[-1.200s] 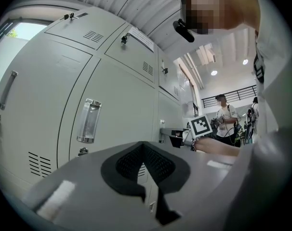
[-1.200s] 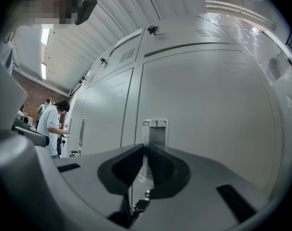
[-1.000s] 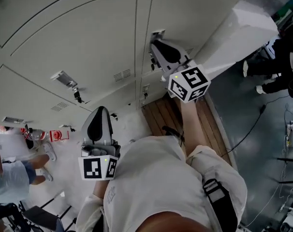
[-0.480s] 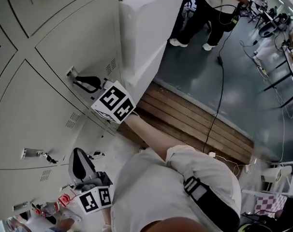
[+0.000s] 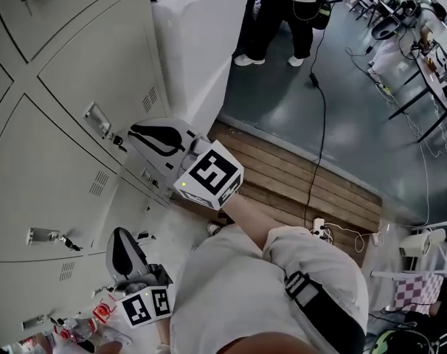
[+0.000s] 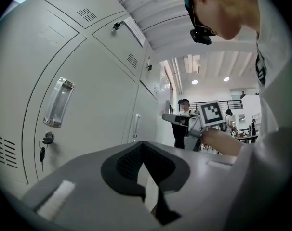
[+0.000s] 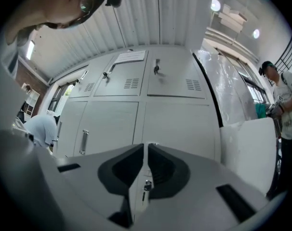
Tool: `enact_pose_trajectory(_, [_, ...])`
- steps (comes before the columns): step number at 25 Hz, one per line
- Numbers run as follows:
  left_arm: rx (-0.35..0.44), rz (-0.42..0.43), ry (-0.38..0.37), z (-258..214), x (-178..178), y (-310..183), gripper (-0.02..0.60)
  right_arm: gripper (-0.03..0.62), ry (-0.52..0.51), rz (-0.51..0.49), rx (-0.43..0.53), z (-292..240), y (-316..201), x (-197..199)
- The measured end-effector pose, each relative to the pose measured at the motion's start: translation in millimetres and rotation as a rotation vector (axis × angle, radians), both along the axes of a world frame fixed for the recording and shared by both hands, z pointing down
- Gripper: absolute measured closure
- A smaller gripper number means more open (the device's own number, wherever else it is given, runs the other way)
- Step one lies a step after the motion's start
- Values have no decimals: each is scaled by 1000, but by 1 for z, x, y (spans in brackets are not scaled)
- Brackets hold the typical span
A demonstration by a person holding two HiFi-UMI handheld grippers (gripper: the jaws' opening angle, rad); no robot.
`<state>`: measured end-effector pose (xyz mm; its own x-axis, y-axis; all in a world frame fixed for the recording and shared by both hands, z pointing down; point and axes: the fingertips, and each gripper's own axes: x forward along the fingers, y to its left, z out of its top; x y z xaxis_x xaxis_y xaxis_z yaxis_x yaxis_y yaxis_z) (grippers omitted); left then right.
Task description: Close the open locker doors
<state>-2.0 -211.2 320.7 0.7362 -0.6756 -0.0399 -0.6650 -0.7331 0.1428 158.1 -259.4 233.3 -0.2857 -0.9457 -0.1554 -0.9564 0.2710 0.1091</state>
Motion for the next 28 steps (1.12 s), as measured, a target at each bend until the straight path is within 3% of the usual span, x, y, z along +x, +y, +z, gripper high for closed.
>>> enact_pose_trajectory(12, [-9, 80, -46, 17, 12, 57, 589, 579, -131, 51, -77, 51, 120, -4])
enact_pose_trajectory(19, [-28, 89, -54, 22, 49, 94, 589, 579, -165, -20, -169, 87, 157, -2])
enact_pose_trajectory(28, [-52, 97, -20, 23, 117, 145, 589, 579, -145, -64, -213, 95, 205, 46])
